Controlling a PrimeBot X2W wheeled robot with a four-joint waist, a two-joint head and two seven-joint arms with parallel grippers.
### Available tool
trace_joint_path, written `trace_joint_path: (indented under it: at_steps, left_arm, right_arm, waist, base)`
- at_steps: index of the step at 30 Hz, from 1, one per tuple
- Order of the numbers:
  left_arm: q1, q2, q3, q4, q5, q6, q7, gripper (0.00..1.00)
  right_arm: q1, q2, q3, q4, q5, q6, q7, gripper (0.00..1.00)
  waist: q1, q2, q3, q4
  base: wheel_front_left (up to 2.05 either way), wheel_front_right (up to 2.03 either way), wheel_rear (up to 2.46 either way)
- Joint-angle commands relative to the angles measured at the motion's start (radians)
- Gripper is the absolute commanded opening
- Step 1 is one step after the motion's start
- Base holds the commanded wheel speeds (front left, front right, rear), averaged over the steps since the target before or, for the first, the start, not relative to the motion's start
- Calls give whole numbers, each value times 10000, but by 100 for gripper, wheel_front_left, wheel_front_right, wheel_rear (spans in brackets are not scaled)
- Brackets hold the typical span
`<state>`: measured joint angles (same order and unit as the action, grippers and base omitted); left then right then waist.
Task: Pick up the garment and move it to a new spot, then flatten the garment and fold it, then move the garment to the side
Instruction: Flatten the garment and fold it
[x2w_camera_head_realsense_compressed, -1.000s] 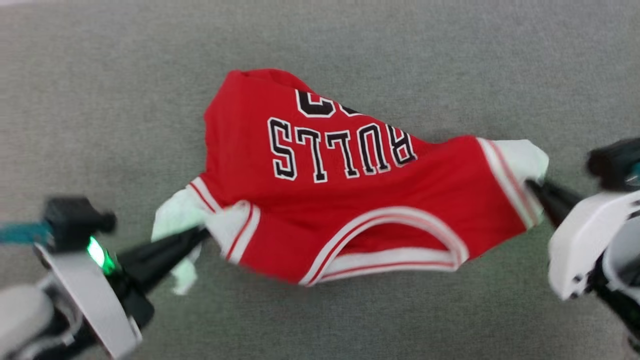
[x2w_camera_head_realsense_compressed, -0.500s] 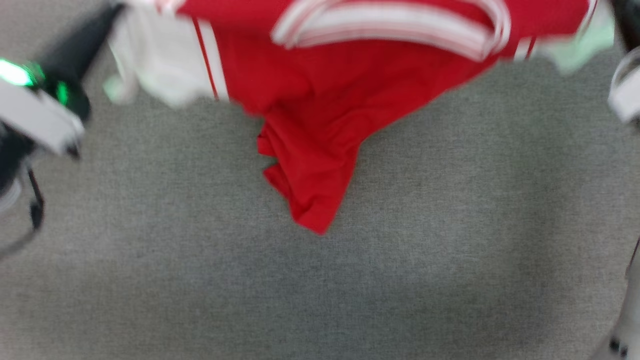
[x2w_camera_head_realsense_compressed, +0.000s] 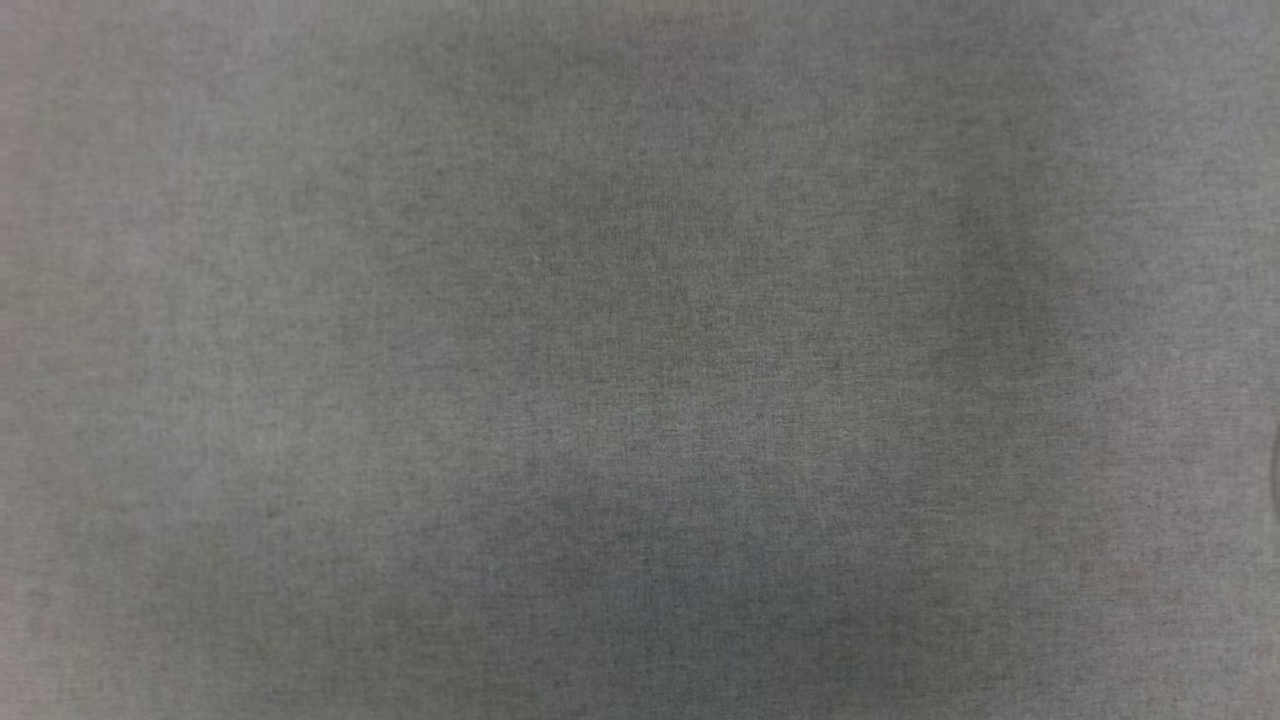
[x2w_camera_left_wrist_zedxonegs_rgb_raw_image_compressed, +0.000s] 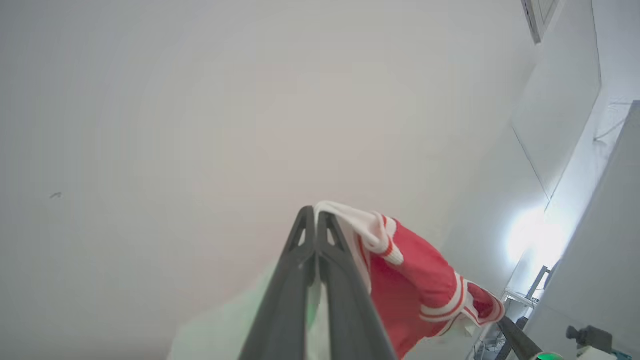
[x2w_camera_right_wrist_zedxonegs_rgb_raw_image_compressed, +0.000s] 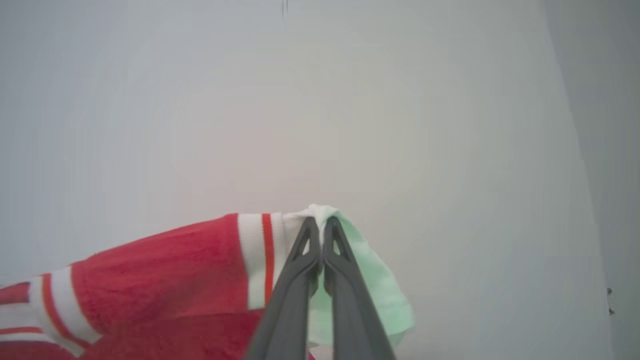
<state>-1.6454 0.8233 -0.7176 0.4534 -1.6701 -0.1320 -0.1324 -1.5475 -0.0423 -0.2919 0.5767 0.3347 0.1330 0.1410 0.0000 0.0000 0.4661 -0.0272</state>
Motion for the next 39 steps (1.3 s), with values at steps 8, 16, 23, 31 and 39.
trace_joint_path:
  at_steps: [8,16,23,31,39]
  left_arm:
    - [2248,324,-76,-1082,-113,21,1087,0]
    - [6232,1088,-351,-3416,132,21,849,0]
    - [8961,1791,-756,-5065,619,20,245,0]
    - [11767,2370,-1150,-6274,824,20,-823,0]
    - [13341,2809,-1632,-7014,1464,20,-1209,0]
  right_arm:
    - [918,-106,772,1423,-179,-31,-316,0]
    - [5304,-89,2013,-1220,374,-28,1287,0]
    - [9325,-91,1936,-5143,475,-28,3535,0]
    - [13781,-87,1333,-9105,1002,-28,5390,0]
    - [16622,-84,1440,-10661,1528,-28,5702,0]
  waist:
    - [0,0,-429,59]
    - [0,0,-675,18]
    - [0,0,-1052,-46]
    - [0,0,-1196,129]
    - [0,0,-1033,277]
  base:
    - [0,0,0]
    - [0,0,0]
    - [0,0,0]
    - [0,0,0]
    - [0,0,0]
